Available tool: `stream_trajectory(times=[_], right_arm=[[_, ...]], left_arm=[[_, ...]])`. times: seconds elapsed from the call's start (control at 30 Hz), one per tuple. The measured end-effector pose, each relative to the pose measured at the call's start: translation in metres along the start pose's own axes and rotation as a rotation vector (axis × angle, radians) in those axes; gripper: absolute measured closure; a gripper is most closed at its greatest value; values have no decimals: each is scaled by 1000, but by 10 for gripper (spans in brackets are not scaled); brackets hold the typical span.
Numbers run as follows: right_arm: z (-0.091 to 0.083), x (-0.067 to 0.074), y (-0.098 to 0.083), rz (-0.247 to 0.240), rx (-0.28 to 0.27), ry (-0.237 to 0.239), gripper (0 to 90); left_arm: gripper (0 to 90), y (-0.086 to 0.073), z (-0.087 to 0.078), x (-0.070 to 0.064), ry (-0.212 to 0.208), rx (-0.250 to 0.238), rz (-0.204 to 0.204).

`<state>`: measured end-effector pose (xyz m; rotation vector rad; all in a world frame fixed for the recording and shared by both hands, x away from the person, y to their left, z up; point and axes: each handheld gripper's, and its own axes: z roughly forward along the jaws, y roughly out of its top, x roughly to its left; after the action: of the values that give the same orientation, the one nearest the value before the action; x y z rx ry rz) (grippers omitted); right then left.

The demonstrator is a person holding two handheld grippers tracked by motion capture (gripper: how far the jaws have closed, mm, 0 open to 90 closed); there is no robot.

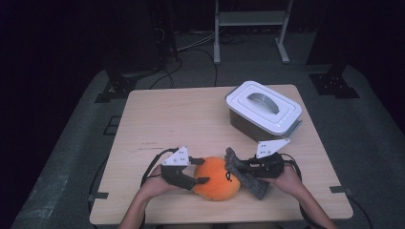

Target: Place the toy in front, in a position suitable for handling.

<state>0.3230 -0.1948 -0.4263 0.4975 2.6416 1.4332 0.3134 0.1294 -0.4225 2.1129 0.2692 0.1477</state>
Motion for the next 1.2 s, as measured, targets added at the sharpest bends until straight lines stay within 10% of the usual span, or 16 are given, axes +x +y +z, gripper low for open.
stream_trajectory(times=[0.27, 0.6, 1.2], right_arm=[[-9, 10, 11, -26, -48, 25, 772], [-7, 12, 2, -36, 31, 26, 771], [-111, 1, -38, 75, -2, -145, 771]], left_arm=[[359, -7, -2, 8, 13, 22, -40], [358, -10, -3, 9, 5, 19, -46], [339, -9, -3, 7, -3, 7, -42]])
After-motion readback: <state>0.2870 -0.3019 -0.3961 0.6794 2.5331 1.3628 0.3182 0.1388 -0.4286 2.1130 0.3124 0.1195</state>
